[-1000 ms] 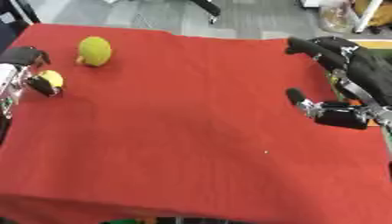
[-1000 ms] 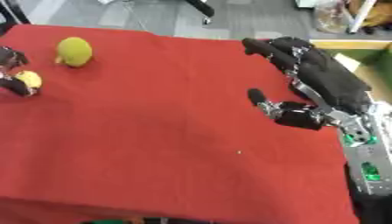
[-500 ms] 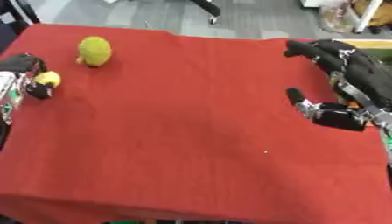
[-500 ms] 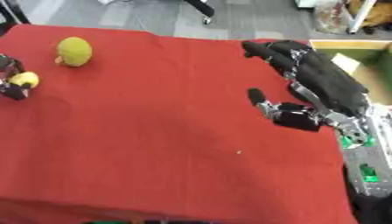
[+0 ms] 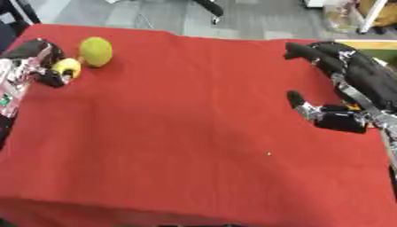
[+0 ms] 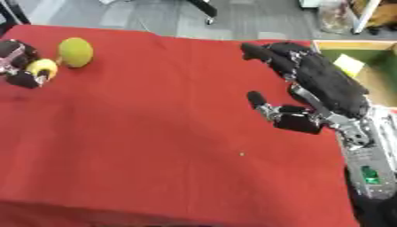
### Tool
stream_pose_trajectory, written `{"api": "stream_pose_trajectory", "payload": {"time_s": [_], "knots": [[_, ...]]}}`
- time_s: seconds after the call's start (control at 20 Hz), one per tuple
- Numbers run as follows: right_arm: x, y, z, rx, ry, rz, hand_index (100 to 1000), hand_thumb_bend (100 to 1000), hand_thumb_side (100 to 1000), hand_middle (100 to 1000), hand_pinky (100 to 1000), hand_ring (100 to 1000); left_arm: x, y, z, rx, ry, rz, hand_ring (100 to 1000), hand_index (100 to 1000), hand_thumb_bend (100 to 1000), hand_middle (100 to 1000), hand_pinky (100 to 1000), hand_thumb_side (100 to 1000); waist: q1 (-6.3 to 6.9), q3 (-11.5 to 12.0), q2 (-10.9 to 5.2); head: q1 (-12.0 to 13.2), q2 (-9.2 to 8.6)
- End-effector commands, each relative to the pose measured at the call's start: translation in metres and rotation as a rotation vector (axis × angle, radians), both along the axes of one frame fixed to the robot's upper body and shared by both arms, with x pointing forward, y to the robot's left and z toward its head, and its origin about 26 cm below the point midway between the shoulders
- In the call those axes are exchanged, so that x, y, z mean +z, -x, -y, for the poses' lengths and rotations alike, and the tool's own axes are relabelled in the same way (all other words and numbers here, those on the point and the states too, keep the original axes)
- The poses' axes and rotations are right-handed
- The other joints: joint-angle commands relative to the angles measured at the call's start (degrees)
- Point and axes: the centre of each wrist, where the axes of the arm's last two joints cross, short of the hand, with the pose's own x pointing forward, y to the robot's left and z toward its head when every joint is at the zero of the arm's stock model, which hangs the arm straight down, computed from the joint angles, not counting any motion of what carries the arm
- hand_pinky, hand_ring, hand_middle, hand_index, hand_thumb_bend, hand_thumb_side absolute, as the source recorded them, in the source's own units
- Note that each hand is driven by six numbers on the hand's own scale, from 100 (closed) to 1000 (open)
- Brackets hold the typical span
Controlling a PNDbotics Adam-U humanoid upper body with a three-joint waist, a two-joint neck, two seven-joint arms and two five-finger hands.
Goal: Pick up the objects with one hand, pass them to the other hand, and then place them into the box on the other side of the table.
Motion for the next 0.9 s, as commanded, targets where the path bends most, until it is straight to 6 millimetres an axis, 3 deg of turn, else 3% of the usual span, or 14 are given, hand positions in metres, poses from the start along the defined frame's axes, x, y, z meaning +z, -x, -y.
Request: {"api": "stream_pose_trajectory", "payload": {"time_s": [0.05, 0.1, 0.15, 0.45, 0.9], "knots": [[0.010, 0.001, -0.001, 0.017, 0.000, 0.032, 1000, 173, 100, 780, 828, 787, 0.032, 0.007, 0.003, -0.057, 0.016, 0.039, 501, 535, 100, 457, 653, 100, 1.04, 0.04, -0.40, -0.17, -0.11], [0.011, 0.001, -0.002, 0.022, 0.000, 0.035, 1000, 239, 100, 781, 829, 788, 0.033, 0.007, 0.006, -0.066, 0.021, 0.038, 497, 521, 100, 451, 664, 115, 0.96, -0.08, -0.42, 0.05, -0.11], [0.016, 0.004, -0.007, 0.051, 0.004, 0.056, 1000, 247, 100, 780, 829, 787, 0.036, 0.005, 0.016, -0.106, 0.029, 0.042, 497, 520, 100, 451, 666, 119, 0.87, -0.81, -0.34, 0.72, -0.11], [0.029, 0.013, -0.018, 0.148, 0.058, 0.124, 1000, 368, 100, 767, 831, 777, 0.031, 0.004, 0.108, -0.503, 0.064, 0.003, 498, 518, 100, 451, 677, 153, 1.07, -1.68, -0.32, 1.01, -0.11], [0.039, 0.019, -0.028, 0.187, 0.128, 0.185, 1000, 414, 100, 741, 827, 764, 0.015, 0.009, 0.193, -0.836, 0.058, -0.228, 510, 528, 100, 460, 690, 170, 0.94, -1.19, -0.56, 0.14, -0.11]]}}
